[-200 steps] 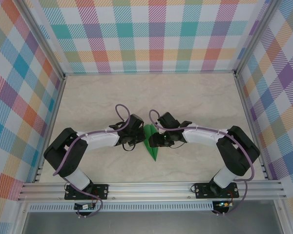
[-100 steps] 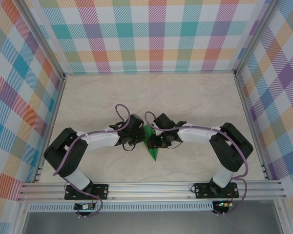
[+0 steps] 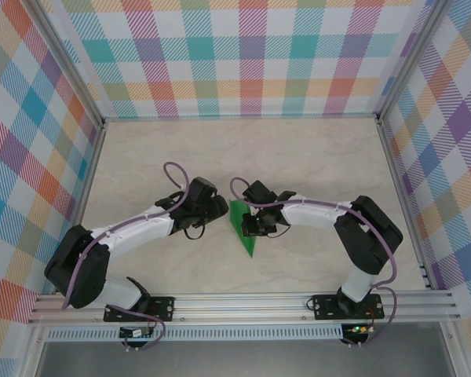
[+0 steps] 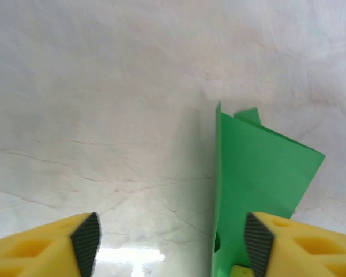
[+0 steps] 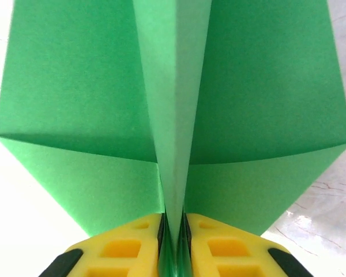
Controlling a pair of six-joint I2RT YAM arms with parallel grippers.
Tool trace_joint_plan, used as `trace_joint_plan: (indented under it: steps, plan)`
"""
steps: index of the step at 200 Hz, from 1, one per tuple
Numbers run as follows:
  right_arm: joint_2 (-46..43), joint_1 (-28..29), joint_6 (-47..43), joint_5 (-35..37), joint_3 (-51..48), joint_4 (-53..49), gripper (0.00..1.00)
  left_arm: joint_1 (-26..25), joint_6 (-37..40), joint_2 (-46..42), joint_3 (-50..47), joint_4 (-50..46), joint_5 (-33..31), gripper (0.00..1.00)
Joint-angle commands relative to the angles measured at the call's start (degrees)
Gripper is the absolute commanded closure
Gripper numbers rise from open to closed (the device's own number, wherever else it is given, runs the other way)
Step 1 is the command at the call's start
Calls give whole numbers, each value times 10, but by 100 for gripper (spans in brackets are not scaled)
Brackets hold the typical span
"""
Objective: Fold a paper plane with a square sheet of paper (pick it up from the middle)
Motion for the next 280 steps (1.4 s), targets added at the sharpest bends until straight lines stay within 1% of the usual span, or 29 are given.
trace_joint_plan:
  steps: [1, 36, 72, 91, 105, 118, 136, 153, 199, 225, 255, 280]
  plan:
    - [18, 11, 7, 23, 23, -34, 83, 9, -5, -29, -9, -61, -48, 22]
    - [43, 25, 16, 49, 51, -64, 79, 19, -14, -47, -19, -87, -65, 9]
    - [63, 32, 24, 77, 77, -98, 79, 29, -21, -56, -26, -107, -76, 0]
    - [73, 32, 25, 80, 89, -110, 80, 34, -21, -58, -30, -110, -75, 0]
    - [76, 32, 26, 94, 100, -121, 84, 37, -21, -61, -32, -113, -74, 0]
    - [75, 32, 20, 115, 115, -131, 85, 39, -19, -65, -35, -115, -74, 0]
    - [84, 27, -2, 149, 159, -150, 88, 44, -16, -68, -39, -116, -72, 0]
    - [107, 11, -28, 169, 209, -155, 89, 46, -13, -70, -40, -122, -71, 0]
    - [218, -63, -69, 155, 376, -177, 90, 51, -3, -96, -45, -142, -74, 0]
    - [275, -92, -80, 149, 452, -192, 89, 52, -3, -111, -55, -146, -71, 0]
    - [328, -111, -91, 143, 515, -215, 87, 52, -1, -114, -58, -148, -68, 0]
    - [356, -119, -89, 145, 540, -228, 84, 53, 3, -110, -57, -148, -63, 0]
